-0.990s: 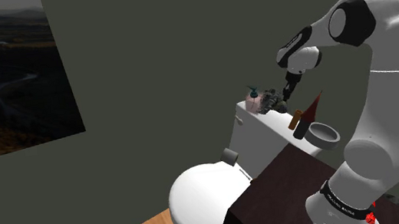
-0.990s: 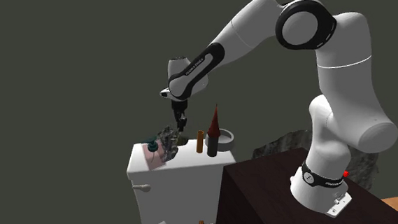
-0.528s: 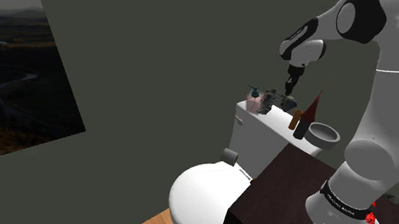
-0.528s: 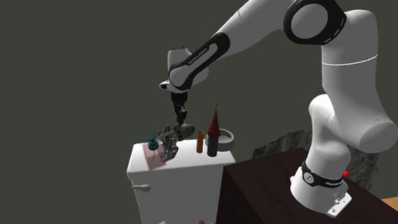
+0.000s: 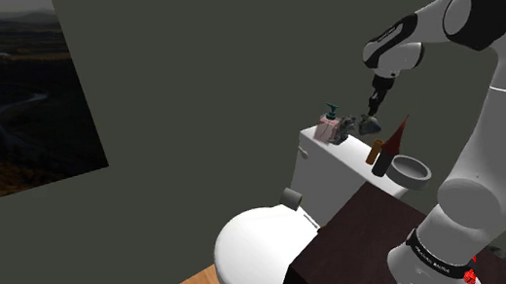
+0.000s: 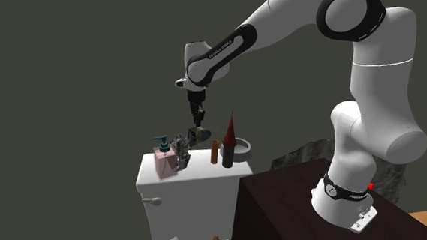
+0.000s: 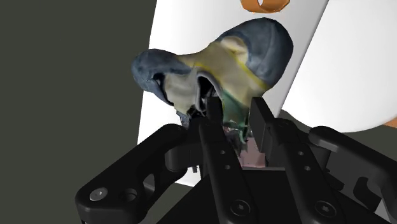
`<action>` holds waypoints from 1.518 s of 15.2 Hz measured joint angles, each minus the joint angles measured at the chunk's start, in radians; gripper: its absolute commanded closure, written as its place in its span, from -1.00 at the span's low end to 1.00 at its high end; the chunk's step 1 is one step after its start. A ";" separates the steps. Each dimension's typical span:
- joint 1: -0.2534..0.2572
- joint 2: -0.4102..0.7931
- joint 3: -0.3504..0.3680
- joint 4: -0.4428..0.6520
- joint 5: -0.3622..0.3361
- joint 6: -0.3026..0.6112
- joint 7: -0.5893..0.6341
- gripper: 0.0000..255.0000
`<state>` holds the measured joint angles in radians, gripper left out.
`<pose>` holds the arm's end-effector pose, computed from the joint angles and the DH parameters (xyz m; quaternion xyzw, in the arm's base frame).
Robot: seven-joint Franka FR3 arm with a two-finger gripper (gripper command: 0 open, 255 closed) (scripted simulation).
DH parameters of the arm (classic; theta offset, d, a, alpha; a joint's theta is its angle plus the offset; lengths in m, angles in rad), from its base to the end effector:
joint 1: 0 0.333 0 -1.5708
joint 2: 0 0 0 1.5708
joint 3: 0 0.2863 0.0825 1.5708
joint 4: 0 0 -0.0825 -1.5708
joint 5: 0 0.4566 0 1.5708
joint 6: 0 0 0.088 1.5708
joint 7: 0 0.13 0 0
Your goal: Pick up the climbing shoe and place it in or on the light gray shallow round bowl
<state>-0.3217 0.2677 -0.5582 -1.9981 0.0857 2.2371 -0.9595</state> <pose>0.4146 -0.4966 0.2514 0.9991 0.0220 -0.0245 0.0279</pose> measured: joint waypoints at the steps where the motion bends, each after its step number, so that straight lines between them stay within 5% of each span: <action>1: -0.001 -0.025 -0.009 -0.026 -0.013 0.005 -0.004 1.00; 11: -0.061 -0.297 -0.115 -0.268 -0.200 0.029 -0.066 1.00; 23: -0.240 -0.602 -0.210 -0.437 -0.448 -0.036 -0.178 1.00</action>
<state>-0.5621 -0.3339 -0.7686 -2.4349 -0.3618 2.2008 -1.1373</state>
